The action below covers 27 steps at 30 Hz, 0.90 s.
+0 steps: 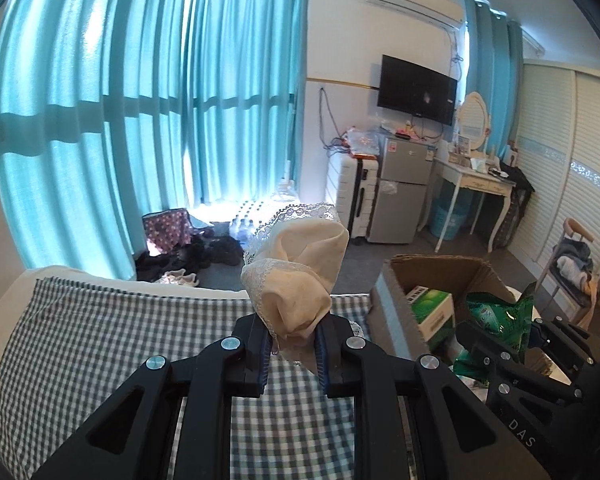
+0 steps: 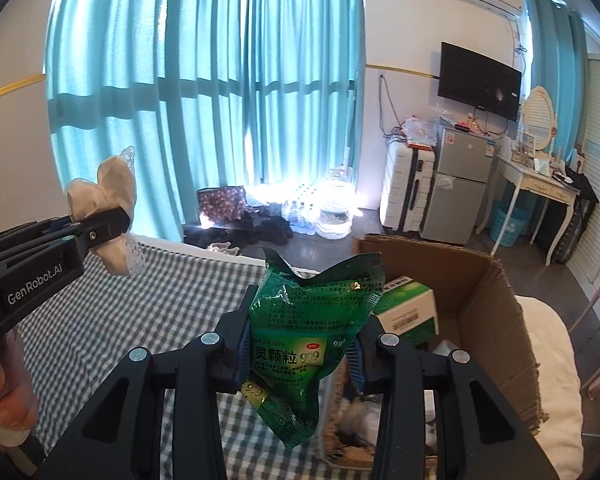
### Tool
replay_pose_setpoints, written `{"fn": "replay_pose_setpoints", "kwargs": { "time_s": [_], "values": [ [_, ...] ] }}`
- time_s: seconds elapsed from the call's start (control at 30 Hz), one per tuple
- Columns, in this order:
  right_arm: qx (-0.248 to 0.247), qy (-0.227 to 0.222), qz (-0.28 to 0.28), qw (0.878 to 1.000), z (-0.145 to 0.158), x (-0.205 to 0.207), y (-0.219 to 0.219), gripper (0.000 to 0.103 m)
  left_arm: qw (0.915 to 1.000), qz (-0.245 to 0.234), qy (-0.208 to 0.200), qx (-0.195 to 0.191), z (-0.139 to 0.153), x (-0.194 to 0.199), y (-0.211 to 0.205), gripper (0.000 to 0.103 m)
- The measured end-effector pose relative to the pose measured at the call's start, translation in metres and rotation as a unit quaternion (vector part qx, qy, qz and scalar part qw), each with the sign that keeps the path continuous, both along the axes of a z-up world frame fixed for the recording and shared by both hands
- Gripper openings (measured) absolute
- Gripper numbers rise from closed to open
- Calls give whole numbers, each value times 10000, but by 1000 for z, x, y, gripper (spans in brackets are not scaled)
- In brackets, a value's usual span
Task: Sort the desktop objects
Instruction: 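Lift and carry the cloth and snack bag with both tools over the cardboard box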
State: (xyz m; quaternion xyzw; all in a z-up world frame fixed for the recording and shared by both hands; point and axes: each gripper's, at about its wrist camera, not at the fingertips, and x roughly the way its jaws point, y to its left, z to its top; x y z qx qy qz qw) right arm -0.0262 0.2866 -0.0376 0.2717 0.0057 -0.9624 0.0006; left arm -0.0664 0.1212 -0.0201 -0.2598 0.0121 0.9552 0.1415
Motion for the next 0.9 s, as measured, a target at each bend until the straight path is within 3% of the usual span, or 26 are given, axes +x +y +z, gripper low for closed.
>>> {"fn": "replay_pose_setpoints", "kwargs": {
  "time_s": [0.9],
  "values": [
    [-184,-263,-1142,9929,-17,1,139,38,9918,-1235,-243,-234,-19,-15,161,18]
  ]
}}
